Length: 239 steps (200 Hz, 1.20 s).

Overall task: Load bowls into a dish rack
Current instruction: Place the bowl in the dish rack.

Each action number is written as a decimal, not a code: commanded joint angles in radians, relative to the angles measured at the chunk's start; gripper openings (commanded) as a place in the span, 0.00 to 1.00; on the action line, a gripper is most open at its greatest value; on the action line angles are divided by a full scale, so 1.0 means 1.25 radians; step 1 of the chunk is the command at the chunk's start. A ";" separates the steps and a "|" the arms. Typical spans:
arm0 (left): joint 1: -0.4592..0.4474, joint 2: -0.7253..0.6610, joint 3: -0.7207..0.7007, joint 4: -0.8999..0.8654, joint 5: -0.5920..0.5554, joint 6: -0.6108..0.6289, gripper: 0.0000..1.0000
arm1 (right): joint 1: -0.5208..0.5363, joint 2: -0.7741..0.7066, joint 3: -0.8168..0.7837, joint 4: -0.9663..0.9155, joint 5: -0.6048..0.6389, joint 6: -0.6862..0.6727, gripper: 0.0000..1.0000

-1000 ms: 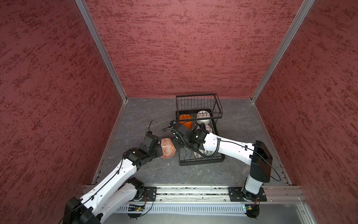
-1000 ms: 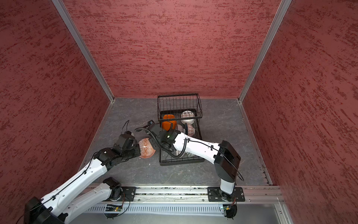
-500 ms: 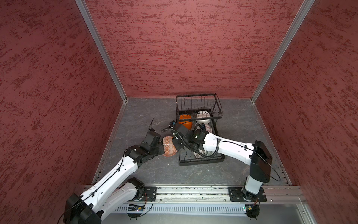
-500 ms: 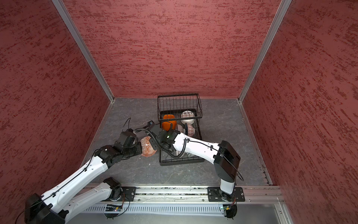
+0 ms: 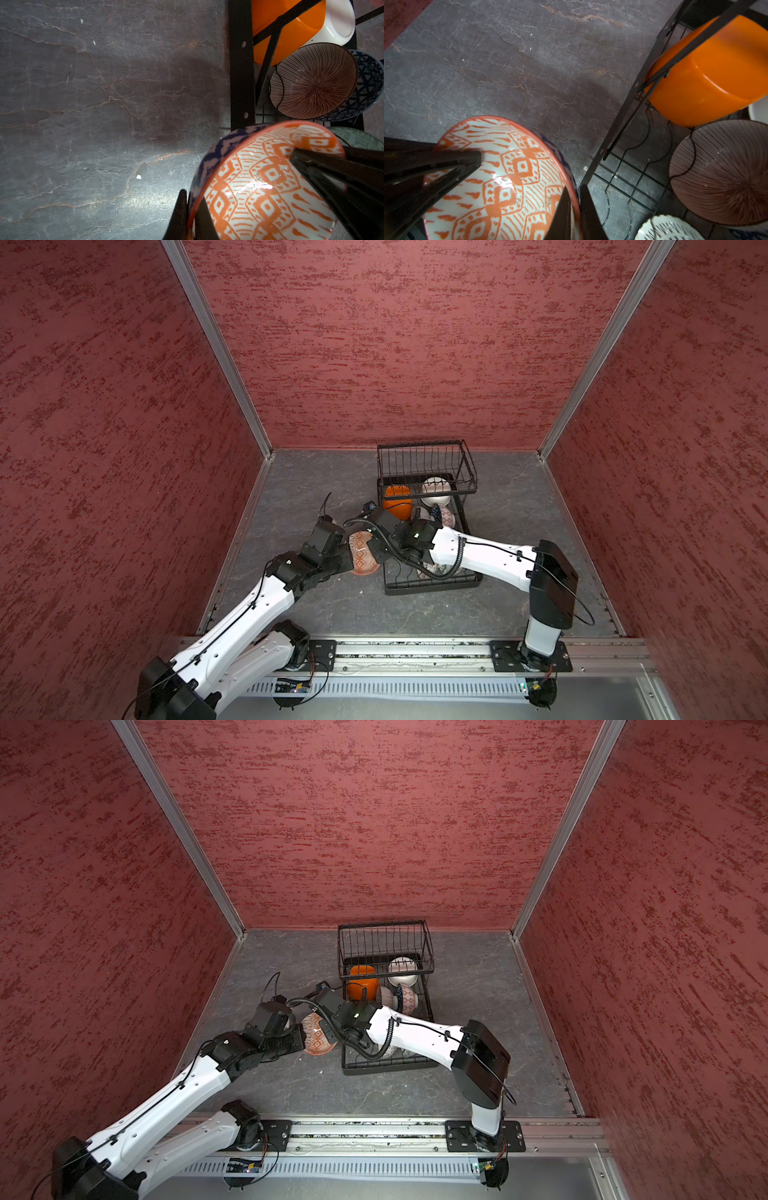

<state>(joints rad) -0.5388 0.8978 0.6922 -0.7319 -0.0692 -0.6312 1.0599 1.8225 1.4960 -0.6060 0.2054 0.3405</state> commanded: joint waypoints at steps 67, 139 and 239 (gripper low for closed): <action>-0.003 -0.013 0.007 0.048 0.006 0.000 0.41 | 0.002 -0.004 0.032 -0.024 0.076 0.014 0.00; 0.000 -0.033 0.005 0.051 -0.018 0.003 0.85 | 0.020 0.003 0.088 -0.152 0.210 0.024 0.00; 0.039 -0.074 0.003 0.028 -0.014 0.018 0.92 | 0.041 -0.016 0.115 -0.367 0.419 0.111 0.00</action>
<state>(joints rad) -0.5037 0.8162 0.6922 -0.6827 -0.0841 -0.6277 1.1042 1.8320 1.6016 -0.9794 0.6144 0.4152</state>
